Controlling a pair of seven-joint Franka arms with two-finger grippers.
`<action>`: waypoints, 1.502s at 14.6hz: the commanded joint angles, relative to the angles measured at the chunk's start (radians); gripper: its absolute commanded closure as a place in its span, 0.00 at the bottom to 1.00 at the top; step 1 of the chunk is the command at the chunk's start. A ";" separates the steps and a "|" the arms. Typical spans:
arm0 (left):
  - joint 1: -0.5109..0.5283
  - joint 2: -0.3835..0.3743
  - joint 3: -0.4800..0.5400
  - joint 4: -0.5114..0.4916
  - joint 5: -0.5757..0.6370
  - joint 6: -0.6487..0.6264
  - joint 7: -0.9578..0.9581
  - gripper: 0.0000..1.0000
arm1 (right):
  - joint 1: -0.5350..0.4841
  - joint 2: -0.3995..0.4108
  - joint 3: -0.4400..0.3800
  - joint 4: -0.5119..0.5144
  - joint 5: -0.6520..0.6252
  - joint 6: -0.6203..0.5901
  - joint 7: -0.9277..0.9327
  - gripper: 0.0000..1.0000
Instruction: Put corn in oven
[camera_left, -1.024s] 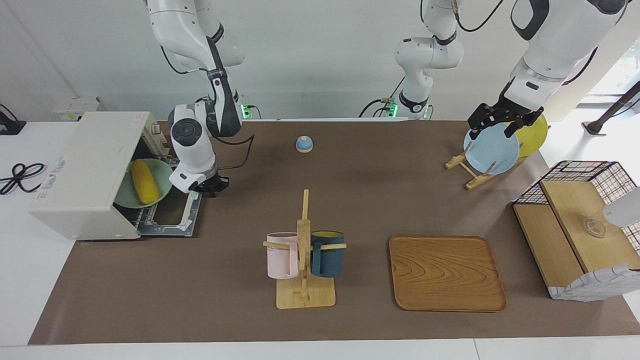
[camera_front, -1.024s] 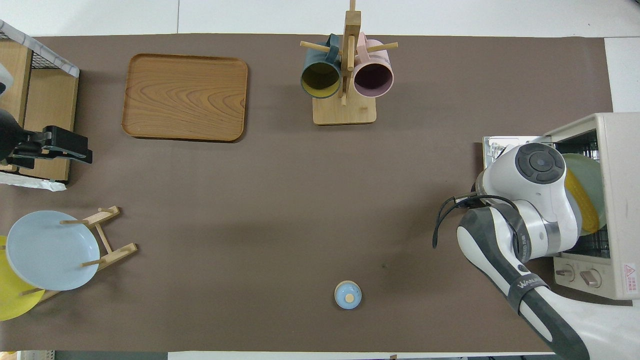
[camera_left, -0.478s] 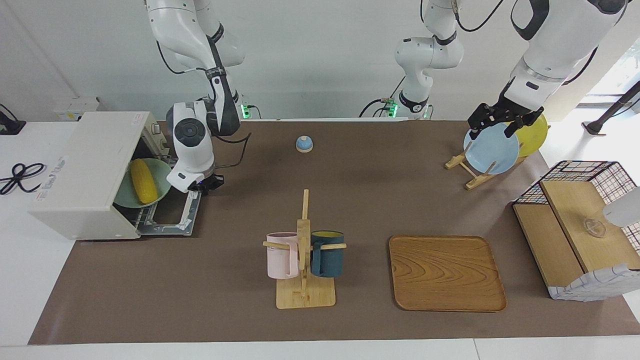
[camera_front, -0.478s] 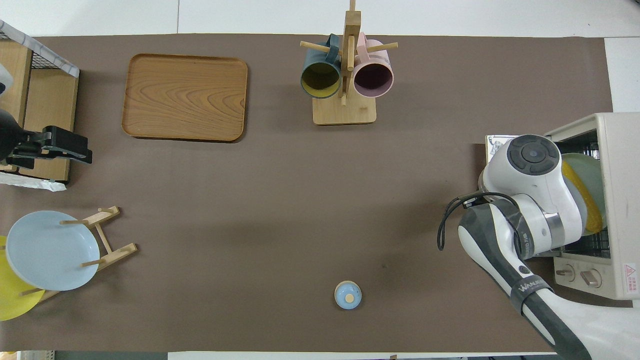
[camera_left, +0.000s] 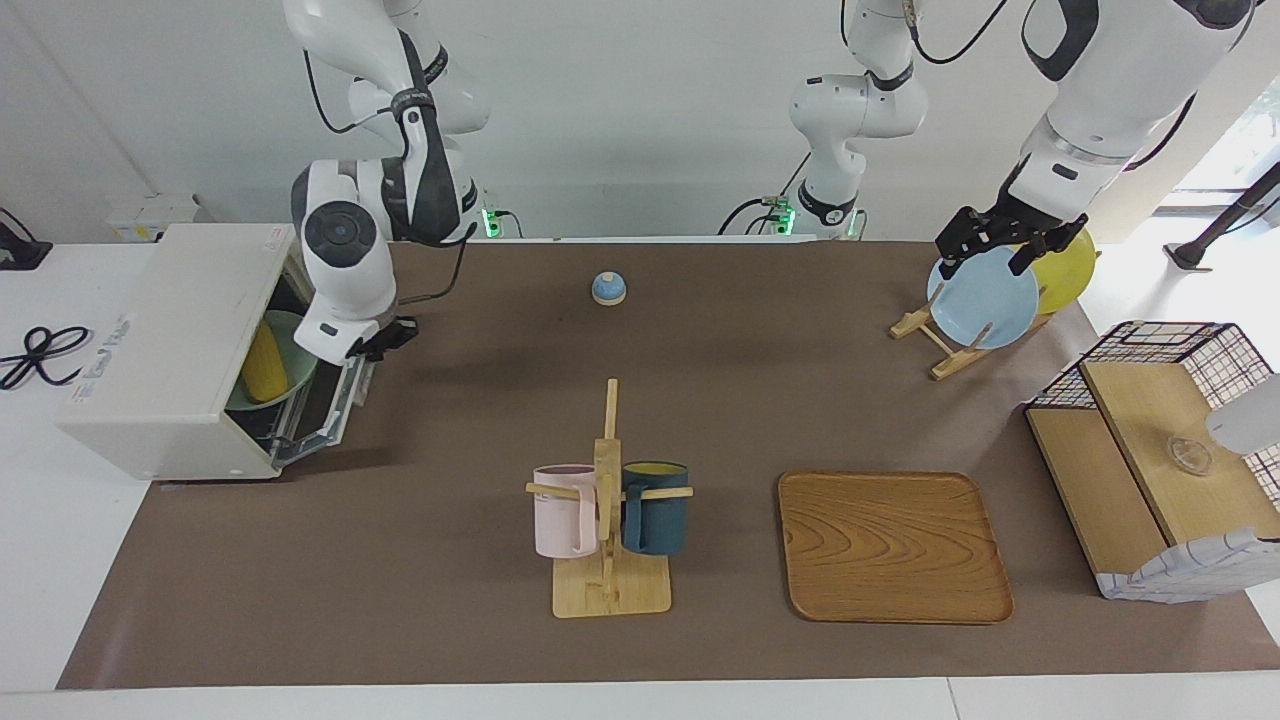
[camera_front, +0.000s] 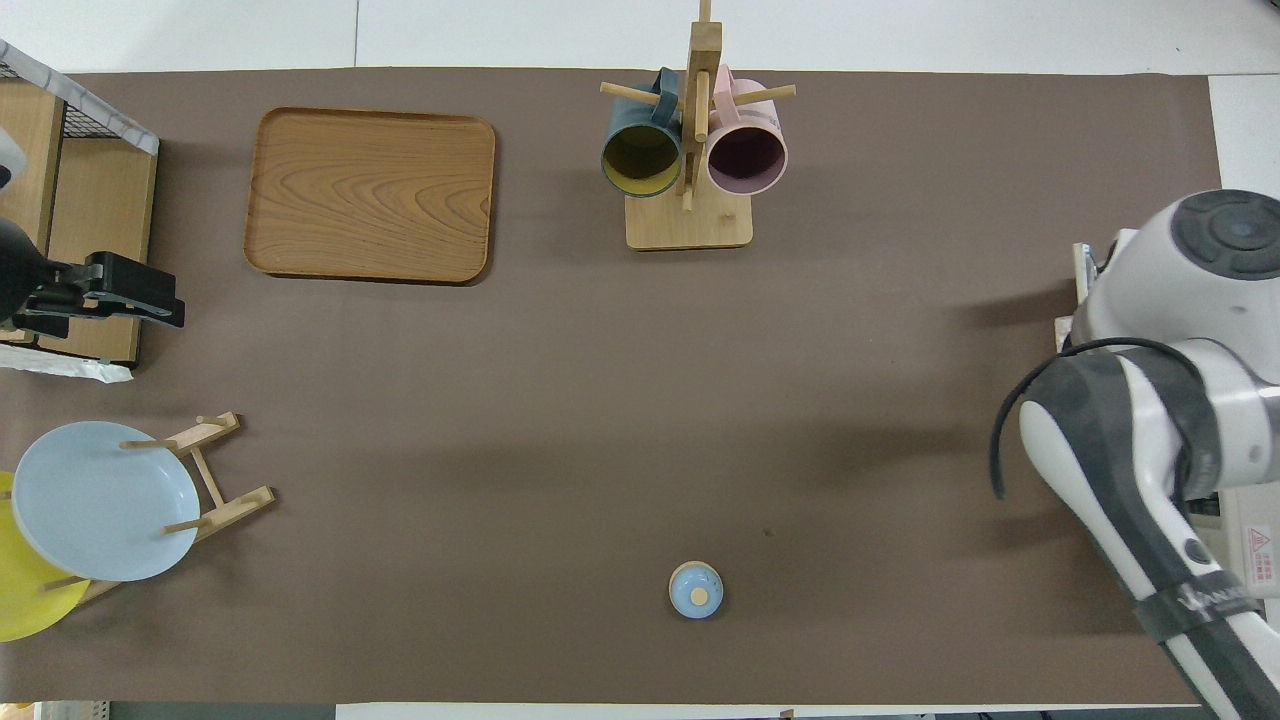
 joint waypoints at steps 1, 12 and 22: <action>0.012 -0.009 -0.005 -0.008 -0.010 -0.013 0.006 0.00 | -0.121 0.010 -0.023 0.004 -0.062 0.068 -0.159 1.00; 0.012 -0.009 -0.005 -0.008 -0.010 -0.013 0.006 0.00 | -0.123 -0.052 -0.014 0.284 0.263 -0.246 -0.175 0.50; 0.012 -0.009 -0.005 -0.008 -0.010 -0.013 0.006 0.00 | -0.060 -0.044 -0.011 0.446 0.257 -0.383 0.037 0.00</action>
